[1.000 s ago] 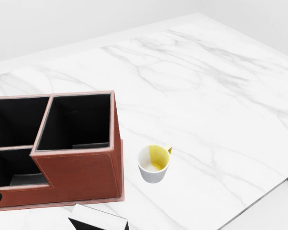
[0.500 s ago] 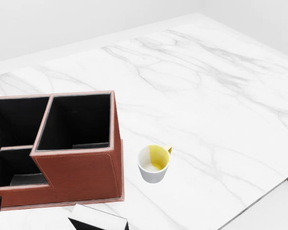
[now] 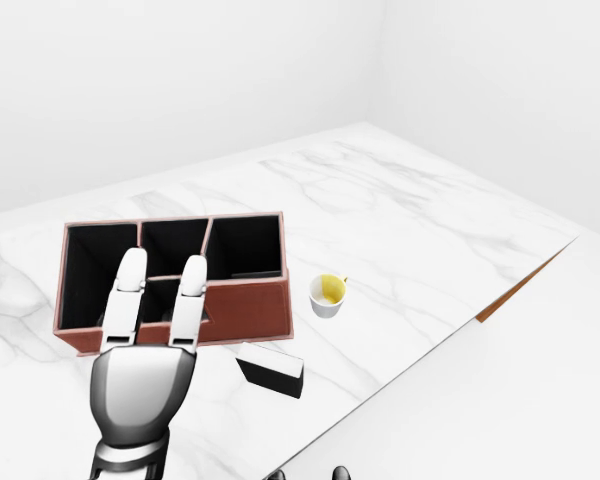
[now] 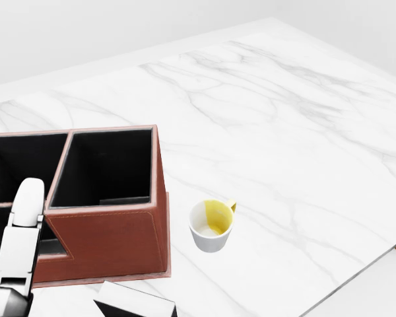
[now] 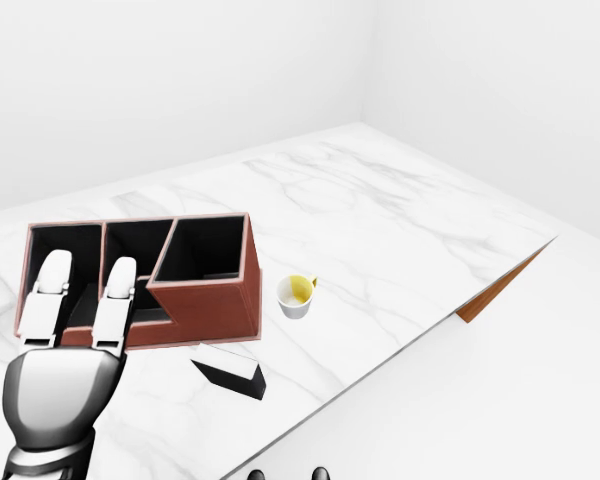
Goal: Pick up the book and place it in the right compartment of the caddy.
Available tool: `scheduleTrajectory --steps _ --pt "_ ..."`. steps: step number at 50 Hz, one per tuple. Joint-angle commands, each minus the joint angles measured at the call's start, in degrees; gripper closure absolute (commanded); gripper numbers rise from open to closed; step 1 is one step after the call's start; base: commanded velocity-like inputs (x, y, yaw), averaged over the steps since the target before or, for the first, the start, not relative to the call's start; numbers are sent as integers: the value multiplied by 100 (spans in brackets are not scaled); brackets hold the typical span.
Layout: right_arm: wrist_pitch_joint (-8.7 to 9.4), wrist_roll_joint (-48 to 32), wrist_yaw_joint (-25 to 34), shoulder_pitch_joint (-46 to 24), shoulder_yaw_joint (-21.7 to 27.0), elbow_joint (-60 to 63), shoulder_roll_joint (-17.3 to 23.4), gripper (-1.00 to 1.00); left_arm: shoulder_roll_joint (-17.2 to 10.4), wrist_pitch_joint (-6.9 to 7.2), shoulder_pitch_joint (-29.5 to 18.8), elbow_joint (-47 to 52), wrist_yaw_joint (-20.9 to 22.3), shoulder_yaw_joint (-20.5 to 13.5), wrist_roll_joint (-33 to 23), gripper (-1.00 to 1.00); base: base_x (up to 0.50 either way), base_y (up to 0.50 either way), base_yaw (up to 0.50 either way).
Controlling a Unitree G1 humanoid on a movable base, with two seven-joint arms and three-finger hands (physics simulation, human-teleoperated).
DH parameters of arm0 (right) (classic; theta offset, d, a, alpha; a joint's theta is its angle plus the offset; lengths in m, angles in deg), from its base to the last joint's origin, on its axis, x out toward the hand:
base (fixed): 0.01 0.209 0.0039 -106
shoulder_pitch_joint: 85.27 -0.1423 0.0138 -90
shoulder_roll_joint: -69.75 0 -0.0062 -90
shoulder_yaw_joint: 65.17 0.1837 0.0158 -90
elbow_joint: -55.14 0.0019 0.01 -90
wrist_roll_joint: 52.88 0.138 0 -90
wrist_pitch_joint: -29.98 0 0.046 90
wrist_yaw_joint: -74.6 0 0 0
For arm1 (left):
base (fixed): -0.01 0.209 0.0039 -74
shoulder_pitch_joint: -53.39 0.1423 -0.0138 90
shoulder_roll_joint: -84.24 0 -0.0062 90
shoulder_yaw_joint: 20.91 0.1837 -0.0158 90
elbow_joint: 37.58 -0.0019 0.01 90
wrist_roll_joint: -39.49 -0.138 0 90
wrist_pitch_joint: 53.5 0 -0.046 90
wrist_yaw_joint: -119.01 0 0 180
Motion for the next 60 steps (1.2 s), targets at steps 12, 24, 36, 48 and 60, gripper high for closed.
scheduleTrajectory --steps 12,24,36,48,60 --pt "0 -12 8 1 0 -1 10 -100 -286 0 418 -79 -157 741 -416 -100 0 0 0" --pt "0 -22 11 -2 0 -23 14 -100 -643 0 523 -159 -157 1427 -434 -100 0 0 0" --pt "0 -66 -17 -23 0 -37 22 -100 -829 0 473 -268 -157 1741 -486 -100 0 0 0" --pt "0 -105 -24 -22 0 -32 16 -100 -1033 0 533 -177 -114 2025 -454 -100 0 0 0" --pt "0 -80 -26 -6 0 -18 16 -100 -1124 0 458 -297 -122 2194 -490 -100 0 0 0"
